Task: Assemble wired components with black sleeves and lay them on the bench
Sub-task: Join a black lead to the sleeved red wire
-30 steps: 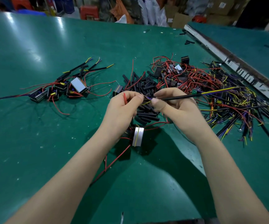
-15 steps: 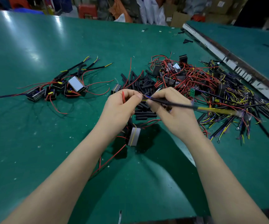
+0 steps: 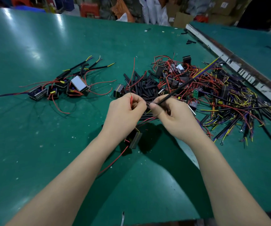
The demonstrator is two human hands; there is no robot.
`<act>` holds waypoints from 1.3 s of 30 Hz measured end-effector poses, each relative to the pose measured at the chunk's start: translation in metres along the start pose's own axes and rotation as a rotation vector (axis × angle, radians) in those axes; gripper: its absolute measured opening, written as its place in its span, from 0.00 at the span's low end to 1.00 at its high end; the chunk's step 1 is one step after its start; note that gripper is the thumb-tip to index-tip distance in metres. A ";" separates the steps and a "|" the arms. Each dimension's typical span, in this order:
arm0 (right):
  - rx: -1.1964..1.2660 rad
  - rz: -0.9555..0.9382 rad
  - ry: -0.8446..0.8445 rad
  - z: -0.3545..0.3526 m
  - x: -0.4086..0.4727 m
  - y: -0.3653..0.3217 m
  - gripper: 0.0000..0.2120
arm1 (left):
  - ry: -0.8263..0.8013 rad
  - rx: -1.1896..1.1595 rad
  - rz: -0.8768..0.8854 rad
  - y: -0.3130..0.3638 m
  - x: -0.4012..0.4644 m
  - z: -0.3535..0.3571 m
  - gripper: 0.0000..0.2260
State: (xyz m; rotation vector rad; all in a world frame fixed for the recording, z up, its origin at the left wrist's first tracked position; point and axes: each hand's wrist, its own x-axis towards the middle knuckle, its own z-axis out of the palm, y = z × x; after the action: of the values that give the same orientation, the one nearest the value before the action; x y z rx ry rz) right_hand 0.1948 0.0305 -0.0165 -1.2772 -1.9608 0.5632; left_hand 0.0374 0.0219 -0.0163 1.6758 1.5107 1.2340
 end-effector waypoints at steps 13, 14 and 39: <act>0.334 -0.032 0.113 -0.002 0.001 -0.011 0.06 | -0.188 -0.386 -0.164 0.005 0.004 -0.003 0.09; 0.380 -0.004 0.129 -0.003 0.000 -0.012 0.05 | -0.220 -0.505 -0.200 0.007 0.003 -0.002 0.11; 0.436 -0.079 0.127 -0.013 -0.001 -0.010 0.07 | -0.329 -0.674 -0.346 0.014 -0.002 0.002 0.07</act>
State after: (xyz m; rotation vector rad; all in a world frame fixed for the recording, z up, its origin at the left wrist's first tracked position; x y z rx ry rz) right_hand 0.1988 0.0246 -0.0015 -0.9341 -1.6589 0.7967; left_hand 0.0460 0.0177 -0.0054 1.0519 0.9748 1.0512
